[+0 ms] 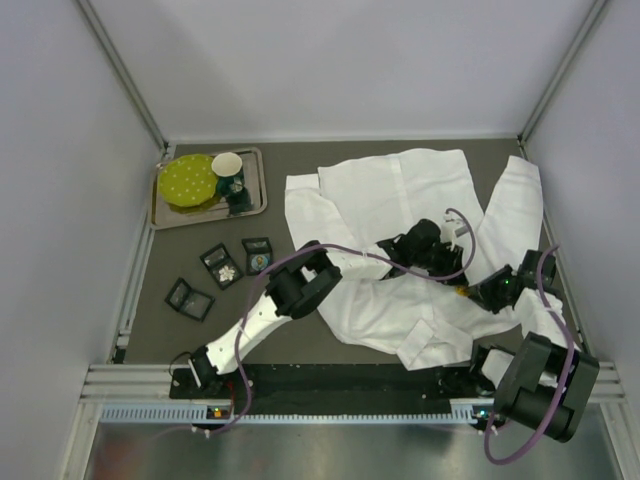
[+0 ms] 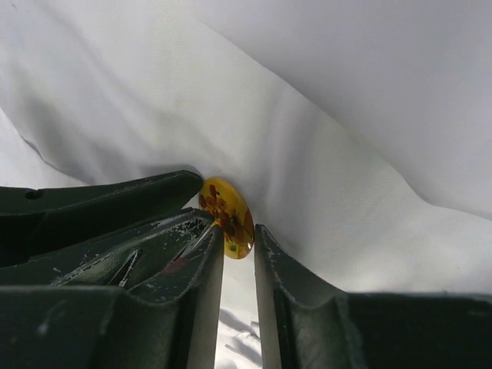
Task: Remove the brooch from the garment
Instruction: Remove the brooch from the clothes.
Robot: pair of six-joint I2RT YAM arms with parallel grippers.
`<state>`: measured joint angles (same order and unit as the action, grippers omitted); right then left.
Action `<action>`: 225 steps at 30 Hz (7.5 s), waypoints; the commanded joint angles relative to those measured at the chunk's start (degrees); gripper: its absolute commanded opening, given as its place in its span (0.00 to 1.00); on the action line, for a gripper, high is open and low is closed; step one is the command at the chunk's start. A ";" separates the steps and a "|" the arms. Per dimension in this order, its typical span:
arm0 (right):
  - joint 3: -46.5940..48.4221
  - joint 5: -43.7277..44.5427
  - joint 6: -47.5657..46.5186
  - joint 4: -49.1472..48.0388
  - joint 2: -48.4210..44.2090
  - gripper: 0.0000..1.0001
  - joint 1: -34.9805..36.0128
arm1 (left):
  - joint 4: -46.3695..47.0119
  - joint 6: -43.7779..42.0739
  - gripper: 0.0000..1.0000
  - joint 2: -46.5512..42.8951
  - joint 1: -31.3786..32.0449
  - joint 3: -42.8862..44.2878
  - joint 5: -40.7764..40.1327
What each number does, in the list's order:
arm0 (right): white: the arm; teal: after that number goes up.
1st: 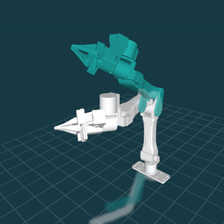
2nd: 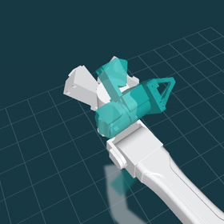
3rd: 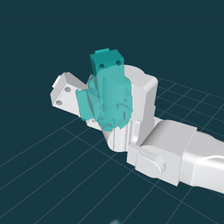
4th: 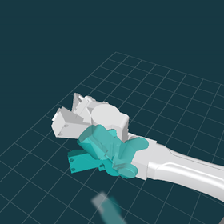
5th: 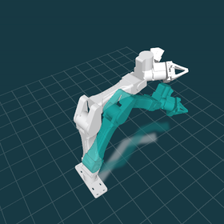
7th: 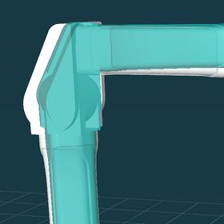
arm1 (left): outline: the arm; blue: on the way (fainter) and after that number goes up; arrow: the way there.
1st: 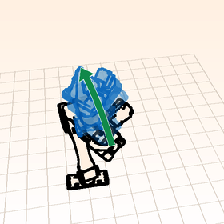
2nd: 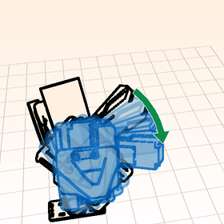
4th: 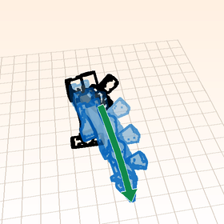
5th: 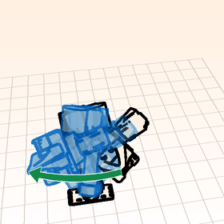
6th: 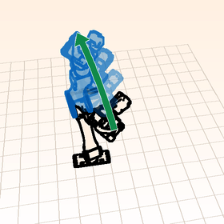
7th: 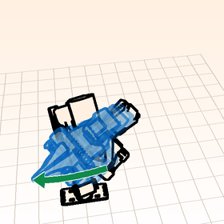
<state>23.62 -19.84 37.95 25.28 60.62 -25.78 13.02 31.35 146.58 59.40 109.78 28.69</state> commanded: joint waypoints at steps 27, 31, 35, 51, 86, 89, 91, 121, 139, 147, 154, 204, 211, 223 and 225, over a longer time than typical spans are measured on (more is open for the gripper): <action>3.63 -3.72 1.68 -1.99 0.11 0.17 -0.41 | -10.73 -11.84 0.59 -8.50 0.46 2.90 -3.02; 4.07 -3.89 1.33 -1.99 0.46 0.18 -0.32 | -10.12 -11.75 0.58 -11.05 0.46 1.24 -3.72; 4.24 -4.25 1.24 -1.99 0.46 0.19 -0.41 | -8.80 -12.81 0.49 -14.91 0.46 -1.93 -5.48; 5.39 -4.33 -0.25 -2.78 -0.94 0.23 0.64 | -12.67 -19.57 0.28 -17.30 0.54 -5.89 -6.90; 5.56 -4.60 1.24 -4.54 1.17 0.23 3.81 | -10.73 -19.31 0.32 -14.05 3.27 -5.10 -6.81; 5.48 -4.60 1.42 -4.62 1.34 0.23 3.90 | -10.90 -18.79 0.34 -13.26 3.53 -4.31 -6.01; 5.48 -4.51 1.51 -4.71 1.25 0.23 3.98 | -11.00 -18.87 0.34 -12.90 3.80 -4.04 -6.36; 5.21 -4.07 2.74 -4.62 1.87 0.23 3.98 | -9.50 -23.36 0.31 -10.79 7.14 -3.87 -26.93; 5.39 -0.73 3.70 -4.18 0.64 0.23 4.07 | -8.36 -24.23 0.40 -11.41 7.05 -4.13 -23.24; 5.48 -1.17 4.06 -4.01 0.64 0.23 3.98 | -9.24 -26.52 0.36 -9.83 7.05 -2.37 -24.47; 5.65 -0.82 4.32 -3.83 0.55 0.23 3.98 | -9.06 -26.78 0.36 -9.30 6.87 -1.93 -24.64; 6.35 4.11 1.77 0.91 -0.42 0.21 3.37 | -7.13 -24.67 0.11 -7.45 6.26 -0.18 -23.76; 6.18 2.70 1.95 1.00 1.08 0.20 2.14 | -7.56 -24.67 0.20 -7.11 6.26 0.08 -21.49; 6.97 5.07 1.51 1.53 -2.26 0.21 1.26 | -11.09 -24.76 0.14 -5.60 6.26 2.64 -21.56; 6.80 5.07 1.16 1.44 -2.35 0.21 1.26 | -9.60 -24.68 0.13 -6.22 6.26 1.41 -22.35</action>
<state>28.62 -15.79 39.59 26.46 59.53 -24.10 1.69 6.63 141.12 65.78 110.26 6.85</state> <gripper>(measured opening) 0.206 0.148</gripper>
